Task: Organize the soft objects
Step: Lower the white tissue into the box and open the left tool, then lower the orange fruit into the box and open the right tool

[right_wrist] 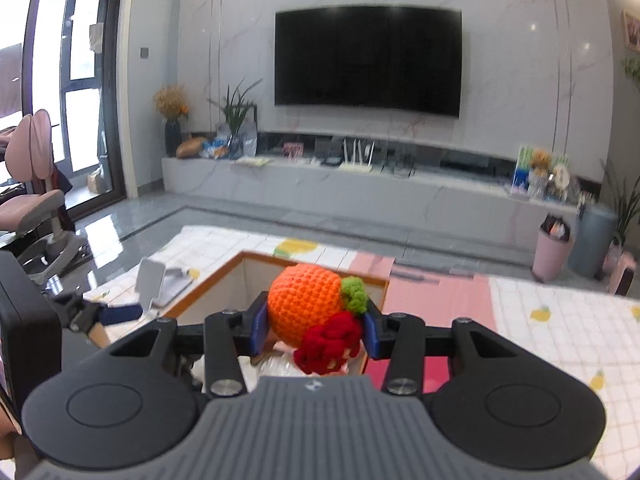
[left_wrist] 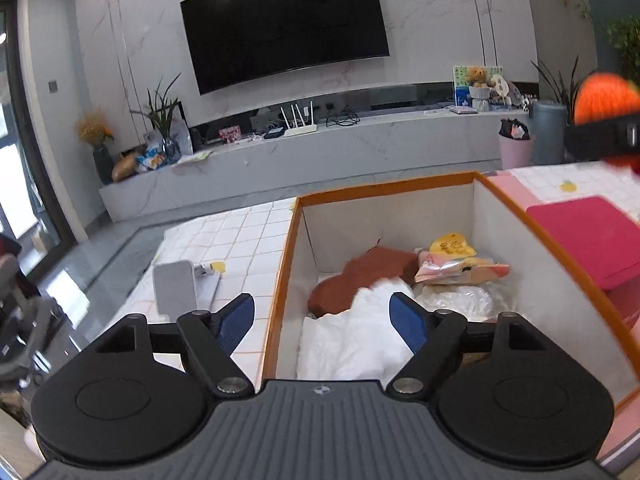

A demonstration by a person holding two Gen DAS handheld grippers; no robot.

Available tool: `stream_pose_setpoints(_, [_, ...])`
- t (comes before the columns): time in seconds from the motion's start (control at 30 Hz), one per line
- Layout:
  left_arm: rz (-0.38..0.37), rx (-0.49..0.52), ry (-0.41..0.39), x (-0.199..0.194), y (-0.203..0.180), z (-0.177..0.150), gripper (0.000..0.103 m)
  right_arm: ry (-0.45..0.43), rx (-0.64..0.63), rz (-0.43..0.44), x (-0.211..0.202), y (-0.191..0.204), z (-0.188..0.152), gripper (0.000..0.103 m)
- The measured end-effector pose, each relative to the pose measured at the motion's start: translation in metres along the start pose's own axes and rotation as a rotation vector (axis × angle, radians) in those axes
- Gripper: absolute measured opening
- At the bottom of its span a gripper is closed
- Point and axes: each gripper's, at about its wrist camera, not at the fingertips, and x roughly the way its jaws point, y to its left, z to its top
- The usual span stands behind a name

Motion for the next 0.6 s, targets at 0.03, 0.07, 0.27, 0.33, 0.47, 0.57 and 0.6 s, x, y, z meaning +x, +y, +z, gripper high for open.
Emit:
stream_pose_setpoints(0.03, [-0.012, -0.023, 0.004, -0.003, 0.003, 0.002, 0.091, 0.013, -0.002, 0.006, 0.000, 0.000, -0.001, 0.045])
stream_pose_setpoints(0.07, [-0.022, -0.048, 0.005, -0.007, 0.006, 0.005, 0.091, 0.027, -0.014, 0.011, 0.000, 0.003, 0.000, 0.045])
stream_pose_setpoints(0.27, [-0.065, -0.131, -0.011, -0.034, 0.028, 0.020, 0.091, 0.223, -0.134, 0.105, 0.010, 0.006, -0.003, 0.045])
stream_pose_setpoints(0.33, [-0.074, -0.113, -0.018, -0.040, 0.028, 0.022, 0.091, 0.329, -0.174, 0.174, 0.019, 0.009, -0.005, 0.045])
stream_pose_setpoints(0.47, [-0.044, -0.114, -0.002, -0.039, 0.029, 0.024, 0.091, 0.467, -0.202, 0.202, 0.036, 0.011, -0.012, 0.045])
stream_pose_setpoints(0.57, [0.013, -0.122, -0.003, -0.037, 0.031, 0.022, 0.092, 0.525, -0.194, 0.201, 0.044, 0.012, -0.016, 0.045])
stream_pose_setpoints(0.6, [0.019, -0.118, 0.000, -0.037, 0.032, 0.021, 0.092, 0.532, -0.193, 0.194, 0.044, 0.012, -0.017, 0.046])
